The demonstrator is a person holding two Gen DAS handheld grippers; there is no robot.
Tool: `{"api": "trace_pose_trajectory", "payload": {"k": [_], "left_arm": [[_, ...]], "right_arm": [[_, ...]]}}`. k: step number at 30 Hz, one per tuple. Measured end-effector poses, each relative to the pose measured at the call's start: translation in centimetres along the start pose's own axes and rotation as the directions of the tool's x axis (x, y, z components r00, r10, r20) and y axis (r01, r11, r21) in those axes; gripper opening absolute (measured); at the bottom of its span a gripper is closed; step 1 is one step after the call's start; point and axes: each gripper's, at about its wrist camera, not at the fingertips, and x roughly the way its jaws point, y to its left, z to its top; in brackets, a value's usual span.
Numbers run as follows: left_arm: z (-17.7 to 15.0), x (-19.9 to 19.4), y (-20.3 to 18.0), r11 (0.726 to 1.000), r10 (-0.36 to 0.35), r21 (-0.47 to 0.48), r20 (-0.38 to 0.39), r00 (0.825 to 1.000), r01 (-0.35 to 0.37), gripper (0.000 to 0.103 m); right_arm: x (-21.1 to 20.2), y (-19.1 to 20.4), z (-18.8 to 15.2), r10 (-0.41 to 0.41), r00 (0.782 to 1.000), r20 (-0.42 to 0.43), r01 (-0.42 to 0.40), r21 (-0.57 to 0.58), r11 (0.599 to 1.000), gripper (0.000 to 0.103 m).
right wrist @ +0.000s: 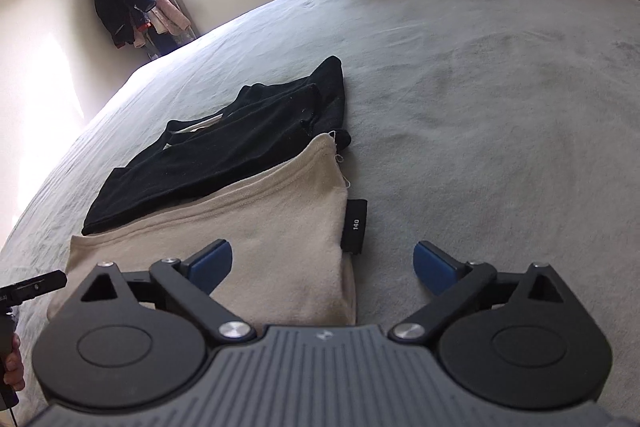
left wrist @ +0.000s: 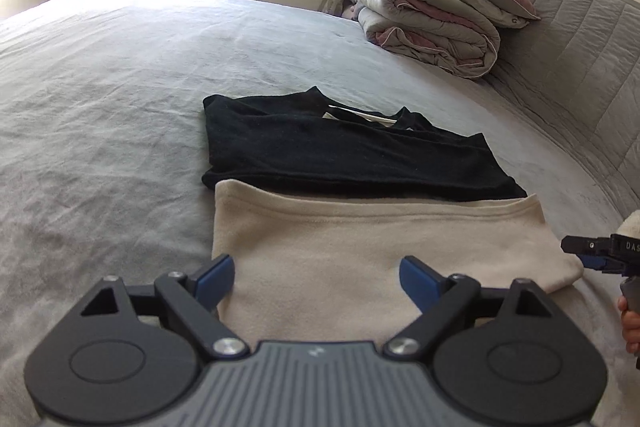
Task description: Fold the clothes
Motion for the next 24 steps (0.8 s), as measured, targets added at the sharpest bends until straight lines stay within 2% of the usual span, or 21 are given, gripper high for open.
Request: {"api": "trace_pose_trajectory", "payload": {"k": [2, 4, 7, 11, 13, 14, 16, 18, 21, 24], "left_arm": [[0.1, -0.6, 1.1, 0.996, -0.031, -0.089, -0.016, 0.999, 0.03, 0.091], [0.0, -1.0, 2.5, 0.979, -0.06, -0.199, -0.048, 0.997, 0.049, 0.091], [-0.6, -1.4, 4.2, 0.932, -0.107, -0.356, -0.089, 0.99, 0.069, 0.091], [-1.4, -1.6, 5.4, 0.862, -0.197, -0.492, -0.113, 0.974, 0.117, 0.091], [-1.7, -1.4, 5.8, 0.825, -0.256, -0.545, -0.119, 0.959, 0.153, 0.091], [-2.1, -1.0, 6.0, 0.795, -0.292, -0.582, -0.121, 0.949, 0.17, 0.091], [-3.0, 0.2, 6.4, 0.717, -0.371, -0.667, -0.118, 0.921, 0.204, 0.089], [-3.5, 1.0, 6.5, 0.672, -0.394, -0.709, -0.1, 0.914, 0.213, 0.089], [-3.5, 1.7, 6.0, 0.653, -0.381, -0.724, -0.06, 0.922, 0.223, 0.089], [-3.5, 2.1, 5.2, 0.662, -0.339, -0.716, -0.024, 0.94, 0.221, 0.089]], "right_arm": [[-0.8, -0.6, 0.0, 0.04, 0.999, -0.028, -0.038, 0.052, 0.998, 0.099], [-1.4, -1.2, -0.1, 0.078, 0.995, -0.058, -0.07, 0.114, 0.991, 0.099], [-1.9, -2.1, -0.3, 0.128, 0.988, -0.083, -0.106, 0.224, 0.969, 0.099], [-2.6, -3.4, -0.5, 0.198, 0.974, -0.108, -0.146, 0.368, 0.918, 0.1], [-2.9, -4.0, -0.6, 0.232, 0.966, -0.114, -0.161, 0.434, 0.887, 0.1], [-2.9, -4.1, -0.7, 0.24, 0.964, -0.112, -0.166, 0.448, 0.878, 0.1], [-2.8, -4.1, -0.8, 0.25, 0.962, -0.107, -0.173, 0.468, 0.866, 0.101], [-2.6, -3.9, -0.8, 0.253, 0.962, -0.099, -0.178, 0.475, 0.862, 0.101], [-2.2, -3.5, -0.8, 0.246, 0.966, -0.082, -0.18, 0.47, 0.864, 0.1], [-1.8, -3.0, -0.7, 0.235, 0.97, -0.061, -0.181, 0.459, 0.87, 0.099]]}}
